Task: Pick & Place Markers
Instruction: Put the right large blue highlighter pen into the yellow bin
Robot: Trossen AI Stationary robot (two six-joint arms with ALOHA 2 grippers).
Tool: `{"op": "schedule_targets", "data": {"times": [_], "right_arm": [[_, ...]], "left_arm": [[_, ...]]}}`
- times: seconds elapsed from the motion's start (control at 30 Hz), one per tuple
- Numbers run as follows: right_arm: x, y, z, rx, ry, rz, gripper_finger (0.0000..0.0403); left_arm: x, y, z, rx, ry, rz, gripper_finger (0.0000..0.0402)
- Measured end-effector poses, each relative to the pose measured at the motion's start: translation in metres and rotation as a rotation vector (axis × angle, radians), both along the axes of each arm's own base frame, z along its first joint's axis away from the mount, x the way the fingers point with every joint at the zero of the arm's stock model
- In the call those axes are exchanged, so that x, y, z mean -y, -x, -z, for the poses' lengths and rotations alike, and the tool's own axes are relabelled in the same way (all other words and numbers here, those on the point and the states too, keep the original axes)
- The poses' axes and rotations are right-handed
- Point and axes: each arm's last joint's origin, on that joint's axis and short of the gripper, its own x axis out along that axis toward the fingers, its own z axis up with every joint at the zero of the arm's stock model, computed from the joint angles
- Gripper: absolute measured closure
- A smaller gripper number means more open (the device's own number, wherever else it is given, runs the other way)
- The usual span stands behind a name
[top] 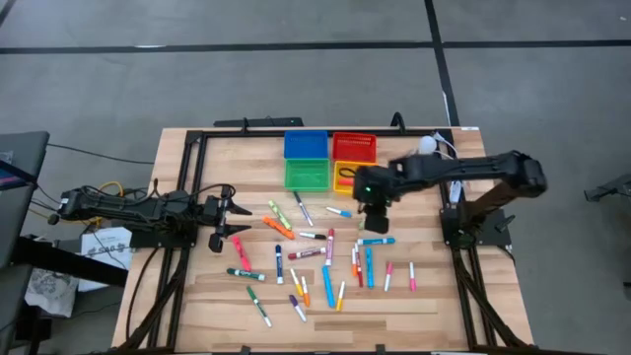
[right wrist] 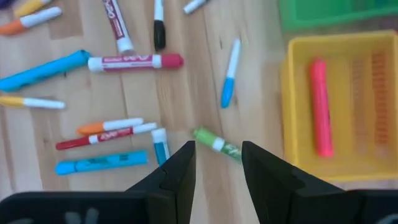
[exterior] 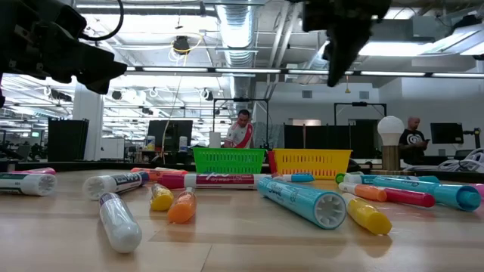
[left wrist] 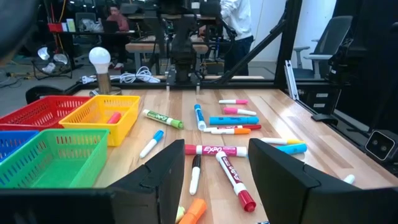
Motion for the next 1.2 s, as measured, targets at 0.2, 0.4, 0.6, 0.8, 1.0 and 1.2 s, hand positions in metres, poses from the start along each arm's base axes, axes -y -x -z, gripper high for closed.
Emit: {"op": "schedule_targets", "data": {"times": [0.2, 0.4, 0.6, 0.8, 1.0, 1.2], "right_arm": [[-0.028, 0.021, 0.013, 0.064, -0.054, 0.039, 0.0282], [-0.057, 0.027, 0.027, 0.060, -0.062, 0.050, 0.0282], [-0.084, 0.021, 0.036, 0.071, -0.072, -0.017, 0.0282], [-0.093, 0.018, 0.051, -0.001, -0.067, -0.013, 0.0282], [-0.095, 0.013, 0.063, -0.069, -0.138, 0.122, 0.0282], [-0.094, 0.013, 0.064, -0.096, -0.199, 0.288, 0.0277]], "left_arm": [[0.000, 0.000, 0.000, 0.002, 0.000, 0.000, 0.0224], [0.000, 0.000, 0.000, 0.000, 0.000, 0.000, 0.0224], [0.000, 0.000, 0.000, 0.002, 0.000, 0.000, 0.0224], [0.000, 0.000, -0.001, 0.011, 0.001, 0.000, 0.0224], [0.000, 0.000, -0.002, 0.023, 0.003, 0.000, 0.0224], [0.000, 0.000, -0.002, 0.024, 0.003, 0.000, 0.0224]]}}
